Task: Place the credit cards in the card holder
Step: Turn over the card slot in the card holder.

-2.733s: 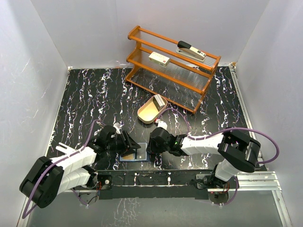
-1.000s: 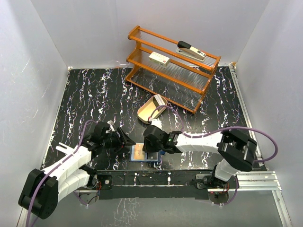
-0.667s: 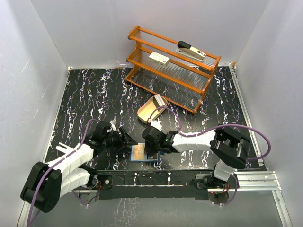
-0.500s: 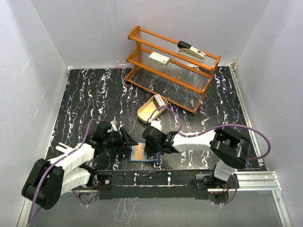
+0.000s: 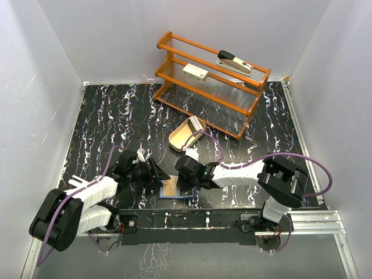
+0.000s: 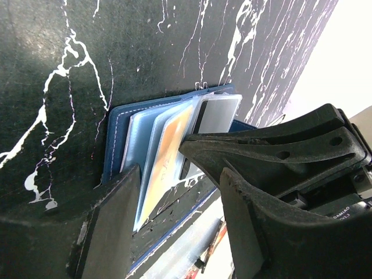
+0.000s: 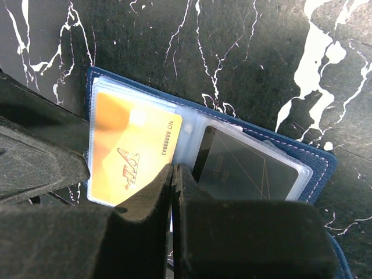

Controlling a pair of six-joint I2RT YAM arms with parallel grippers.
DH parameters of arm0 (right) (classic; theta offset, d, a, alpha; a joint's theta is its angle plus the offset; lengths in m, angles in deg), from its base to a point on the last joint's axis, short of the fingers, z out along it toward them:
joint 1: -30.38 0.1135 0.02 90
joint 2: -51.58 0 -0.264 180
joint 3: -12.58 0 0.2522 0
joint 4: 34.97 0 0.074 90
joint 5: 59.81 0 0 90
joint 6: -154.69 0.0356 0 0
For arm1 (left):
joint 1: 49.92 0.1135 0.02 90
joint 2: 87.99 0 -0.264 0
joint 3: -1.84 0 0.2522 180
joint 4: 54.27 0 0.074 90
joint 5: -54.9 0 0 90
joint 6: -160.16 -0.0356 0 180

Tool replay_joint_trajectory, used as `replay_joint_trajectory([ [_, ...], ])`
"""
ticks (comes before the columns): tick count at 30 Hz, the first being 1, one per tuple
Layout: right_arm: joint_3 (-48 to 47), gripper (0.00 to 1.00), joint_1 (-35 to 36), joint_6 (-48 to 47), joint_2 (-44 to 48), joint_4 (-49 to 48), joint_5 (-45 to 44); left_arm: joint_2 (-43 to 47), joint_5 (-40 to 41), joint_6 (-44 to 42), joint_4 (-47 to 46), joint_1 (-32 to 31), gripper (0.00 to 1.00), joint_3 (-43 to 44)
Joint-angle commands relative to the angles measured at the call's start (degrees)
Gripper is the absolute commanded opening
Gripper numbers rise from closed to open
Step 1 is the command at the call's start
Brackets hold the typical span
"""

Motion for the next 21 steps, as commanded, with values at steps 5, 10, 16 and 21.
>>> replay_joint_trajectory([
  [5, 2.0, 0.01, 0.1, 0.1, -0.3, -1.3, -0.2, 0.4, -2.9, 0.8, -1.7, 0.2, 0.47, -0.6],
  [10, 2.0, 0.03, 0.1, -0.2, 0.0, -1.8, 0.3, 0.0, -3.9, 1.5, -3.0, 0.1, 0.29, -0.9],
  [16, 0.8, 0.15, 0.1, -1.3, 1.8, -2.2, 1.6, 1.7, -2.7, 0.1, 1.4, -0.1, 0.21, 1.3],
  [21, -0.7, 0.27, 0.1, -2.7, 5.7, 1.0, 0.8, 1.6, -2.8, -0.9, 3.4, -0.4, 0.32, 2.7],
])
